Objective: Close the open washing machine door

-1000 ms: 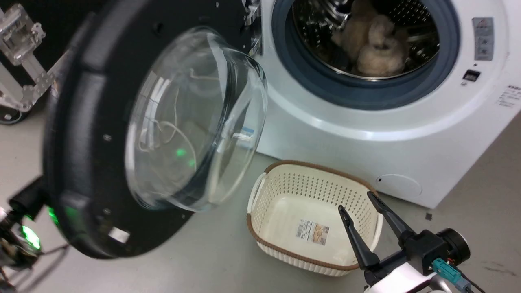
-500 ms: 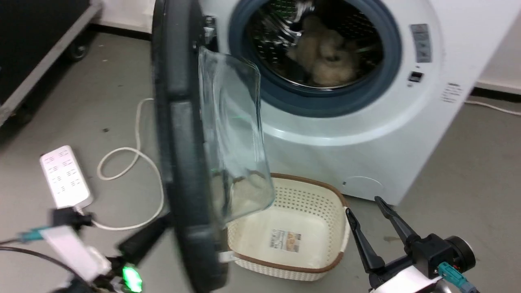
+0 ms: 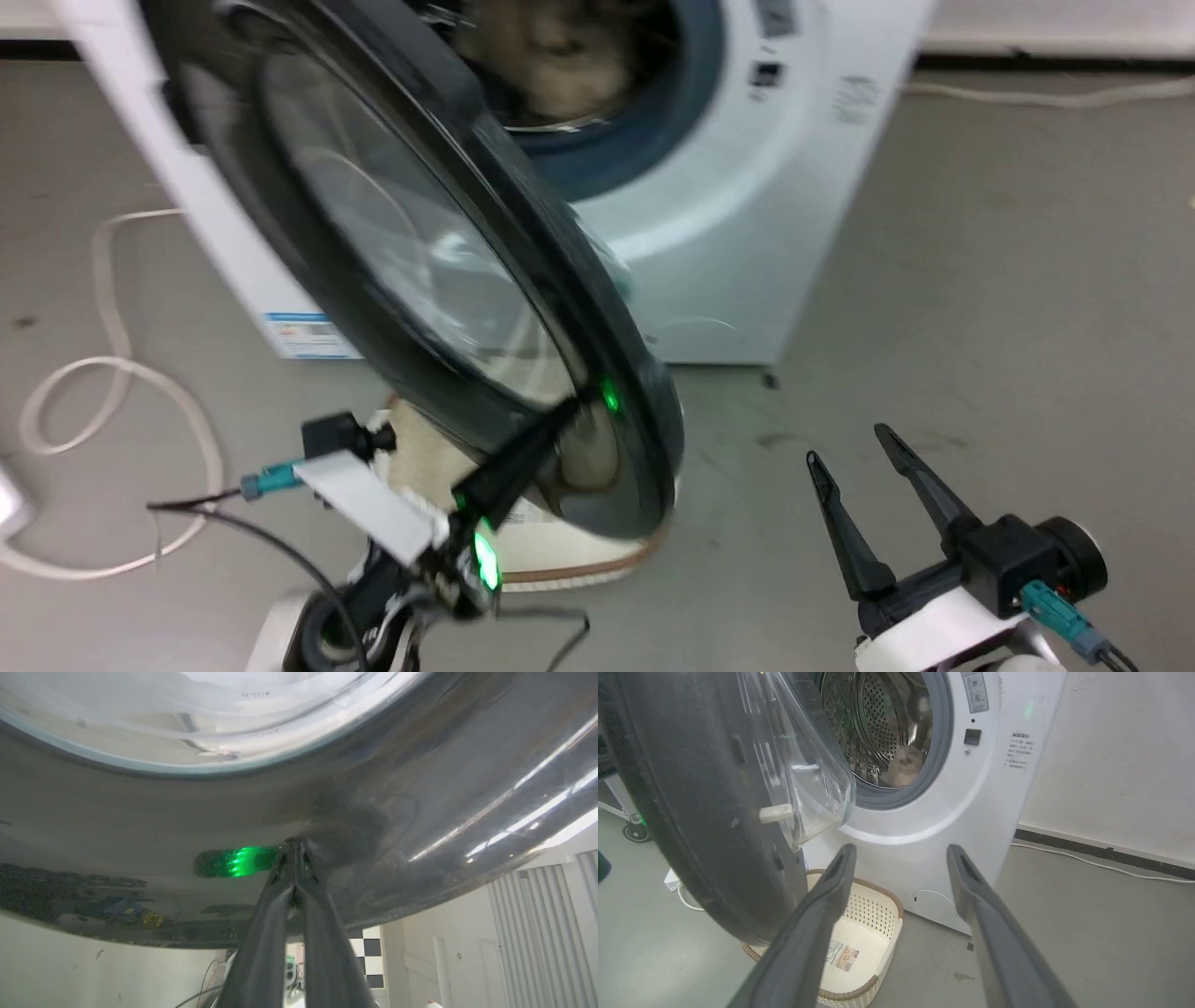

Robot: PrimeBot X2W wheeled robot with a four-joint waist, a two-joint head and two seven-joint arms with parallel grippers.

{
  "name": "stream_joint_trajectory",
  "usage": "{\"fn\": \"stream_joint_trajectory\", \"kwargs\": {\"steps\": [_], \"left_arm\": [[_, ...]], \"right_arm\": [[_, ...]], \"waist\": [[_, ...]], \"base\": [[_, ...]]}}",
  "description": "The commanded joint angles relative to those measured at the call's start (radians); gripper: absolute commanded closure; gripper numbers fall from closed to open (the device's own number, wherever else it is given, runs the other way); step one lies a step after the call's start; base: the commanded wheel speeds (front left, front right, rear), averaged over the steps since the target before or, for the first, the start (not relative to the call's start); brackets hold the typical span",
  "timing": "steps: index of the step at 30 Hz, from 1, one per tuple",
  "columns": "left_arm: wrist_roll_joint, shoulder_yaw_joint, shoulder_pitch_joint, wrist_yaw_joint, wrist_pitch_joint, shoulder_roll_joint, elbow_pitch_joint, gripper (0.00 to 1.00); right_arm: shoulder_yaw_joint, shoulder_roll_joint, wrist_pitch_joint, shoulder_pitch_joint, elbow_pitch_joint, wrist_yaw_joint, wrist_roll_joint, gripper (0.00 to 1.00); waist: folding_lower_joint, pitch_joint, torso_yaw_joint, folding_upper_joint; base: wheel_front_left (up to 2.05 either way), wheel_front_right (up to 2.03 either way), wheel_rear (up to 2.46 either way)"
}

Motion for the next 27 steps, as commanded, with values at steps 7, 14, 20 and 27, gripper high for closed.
{"fn": "stream_joint_trajectory", "kwargs": {"steps": [7, 14, 20, 27], "left_arm": [[-0.061, -0.049, -0.224, -0.03, -0.214, 0.0, 0.176, 1.0], [-0.104, -0.109, -0.439, -0.056, -0.427, 0.0, 0.377, 1.0], [-0.139, -0.166, -0.52, -0.072, -0.512, 0.0, 0.492, 1.0], [-0.071, -0.219, -0.428, -0.074, -0.522, 0.005, 0.39, 0.42]], "right_arm": [[-0.011, 0.011, -0.004, -0.031, 0.0, 0.001, 0.019, 0.0], [0.003, 0.026, -0.004, -0.044, 0.005, 0.001, 0.026, 0.0], [-0.005, 0.031, -0.004, -0.048, 0.007, 0.001, 0.023, 0.0], [-0.035, 0.028, -0.004, -0.018, -0.003, 0.001, 0.015, 0.0]], "waist": [[-0.0001, 0.113, -0.209, -0.0001], [-0.0001, 0.132, -0.267, -0.0001], [-0.0001, 0.117, -0.25, -0.0001], [-0.0001, 0.05, -0.153, -0.0001]], "base": [[0.0, 0.0, 0.0], [0.0, 0.0, 0.0], [0.0, 0.0, 0.0], [0.0, 0.0, 0.0]]}}
